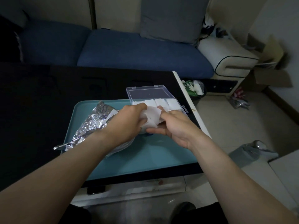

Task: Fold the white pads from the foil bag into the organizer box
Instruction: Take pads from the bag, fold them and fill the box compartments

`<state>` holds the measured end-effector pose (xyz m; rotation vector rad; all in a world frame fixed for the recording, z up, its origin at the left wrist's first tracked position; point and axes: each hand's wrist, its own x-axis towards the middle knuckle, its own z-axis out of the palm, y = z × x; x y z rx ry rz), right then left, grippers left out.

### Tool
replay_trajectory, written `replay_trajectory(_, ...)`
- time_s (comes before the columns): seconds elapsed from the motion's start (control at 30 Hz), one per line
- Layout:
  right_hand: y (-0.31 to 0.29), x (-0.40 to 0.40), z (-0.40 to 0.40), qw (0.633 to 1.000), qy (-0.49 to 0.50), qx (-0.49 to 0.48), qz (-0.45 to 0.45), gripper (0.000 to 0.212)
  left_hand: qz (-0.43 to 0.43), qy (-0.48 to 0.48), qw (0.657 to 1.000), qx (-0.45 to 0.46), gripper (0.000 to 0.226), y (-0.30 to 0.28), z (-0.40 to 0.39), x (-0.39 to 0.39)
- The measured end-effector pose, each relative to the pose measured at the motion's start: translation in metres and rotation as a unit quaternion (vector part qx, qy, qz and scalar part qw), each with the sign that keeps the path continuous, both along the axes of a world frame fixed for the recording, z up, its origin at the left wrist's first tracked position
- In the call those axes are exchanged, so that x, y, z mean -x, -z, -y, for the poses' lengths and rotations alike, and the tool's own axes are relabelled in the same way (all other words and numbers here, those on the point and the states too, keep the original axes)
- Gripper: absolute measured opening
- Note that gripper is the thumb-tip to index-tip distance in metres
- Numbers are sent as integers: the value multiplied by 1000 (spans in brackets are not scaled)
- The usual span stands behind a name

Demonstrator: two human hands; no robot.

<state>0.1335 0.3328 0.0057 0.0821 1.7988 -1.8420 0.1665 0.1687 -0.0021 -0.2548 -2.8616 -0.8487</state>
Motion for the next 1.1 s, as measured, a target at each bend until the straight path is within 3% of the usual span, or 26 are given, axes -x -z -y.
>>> replay_trajectory(0.23,11,10,-5,995,59,-48,-62,14,72,-85,986,-121,20,3,2,5)
replay_trajectory(0.47,7,14,-12,995,88,2,-47,10,154,-134,941,-270,24,5,0,6)
replay_trajectory(0.63,7,17,-12,995,96,28,-17,21,201,-138,901,-358,24,-8,-9,-2)
replay_trajectory(0.8,3,12,-12,993,40,115,-1,73,196,-183,847,-459,17,-20,-28,-11)
replay_trajectory(0.83,4,10,-11,994,37,104,-12,73,194,-190,842,-465,16,-21,-30,-12)
replay_trajectory(0.93,9,7,-8,994,72,55,-63,44,194,-207,837,-467,17,-19,-31,-12)
replay_trajectory(1.1,16,17,-15,987,123,34,-95,37,182,-219,839,-464,15,-15,-29,-8)
